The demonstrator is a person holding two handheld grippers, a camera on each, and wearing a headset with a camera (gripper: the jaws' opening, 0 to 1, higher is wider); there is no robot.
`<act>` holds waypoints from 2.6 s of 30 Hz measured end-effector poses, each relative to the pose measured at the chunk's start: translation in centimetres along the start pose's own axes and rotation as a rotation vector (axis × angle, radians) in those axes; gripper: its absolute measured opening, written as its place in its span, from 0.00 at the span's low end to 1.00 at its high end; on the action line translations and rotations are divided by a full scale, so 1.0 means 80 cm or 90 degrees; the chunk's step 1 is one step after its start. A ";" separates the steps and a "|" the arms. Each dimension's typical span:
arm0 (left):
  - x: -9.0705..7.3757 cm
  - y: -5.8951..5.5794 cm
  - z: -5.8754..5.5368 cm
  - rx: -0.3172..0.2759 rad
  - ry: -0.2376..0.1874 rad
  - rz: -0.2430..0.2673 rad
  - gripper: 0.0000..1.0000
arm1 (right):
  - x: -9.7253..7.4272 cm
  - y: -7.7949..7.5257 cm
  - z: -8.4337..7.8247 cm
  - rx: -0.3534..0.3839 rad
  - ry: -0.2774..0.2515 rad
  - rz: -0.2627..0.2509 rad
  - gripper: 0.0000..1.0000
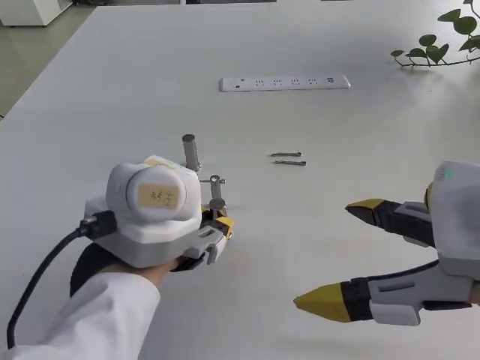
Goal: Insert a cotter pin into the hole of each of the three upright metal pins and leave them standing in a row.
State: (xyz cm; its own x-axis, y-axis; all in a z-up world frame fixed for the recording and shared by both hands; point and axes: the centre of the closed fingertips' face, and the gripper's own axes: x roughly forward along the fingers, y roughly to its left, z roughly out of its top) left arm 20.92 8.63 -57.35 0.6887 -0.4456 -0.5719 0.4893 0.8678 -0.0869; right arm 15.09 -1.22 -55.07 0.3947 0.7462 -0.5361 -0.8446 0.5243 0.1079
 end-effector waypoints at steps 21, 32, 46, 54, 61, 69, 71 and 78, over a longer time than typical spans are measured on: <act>0.007 -0.007 -0.013 0.014 -0.001 0.019 0.11 | 0.006 0.006 -0.006 0.001 0.008 0.013 0.93; -0.003 -0.008 -0.006 0.003 -0.012 0.012 0.14 | 0.007 0.008 -0.004 -0.004 0.008 0.007 0.92; -0.064 -0.020 0.019 0.111 -0.019 -0.124 0.64 | 0.002 0.006 -0.011 -0.019 0.026 0.005 0.92; -0.089 -0.016 0.009 0.138 -0.012 -0.215 0.96 | -0.008 -0.004 -0.006 -0.014 0.024 -0.003 0.92; -0.098 -0.014 -0.018 0.153 0.018 -0.241 0.99 | -0.019 -0.002 -0.004 -0.038 0.040 0.017 0.91; -0.106 -0.013 -0.034 0.139 0.028 -0.260 0.99 | -0.025 -0.006 0.008 -0.071 0.064 0.039 0.88; -0.108 -0.012 -0.034 0.130 0.026 -0.262 0.99 | -0.026 -0.011 0.016 -0.081 0.065 0.039 0.82; -0.113 0.000 -0.021 0.054 -0.013 -0.241 0.99 | -0.029 -0.053 0.049 -0.148 0.103 0.026 0.72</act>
State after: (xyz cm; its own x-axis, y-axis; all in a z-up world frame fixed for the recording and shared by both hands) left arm 13.81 13.03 -53.55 0.4611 -0.7364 -0.4951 0.7531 0.6199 -0.2206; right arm 19.18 -3.59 -50.98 0.3116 0.6799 -0.6638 -0.9262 0.3733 -0.0524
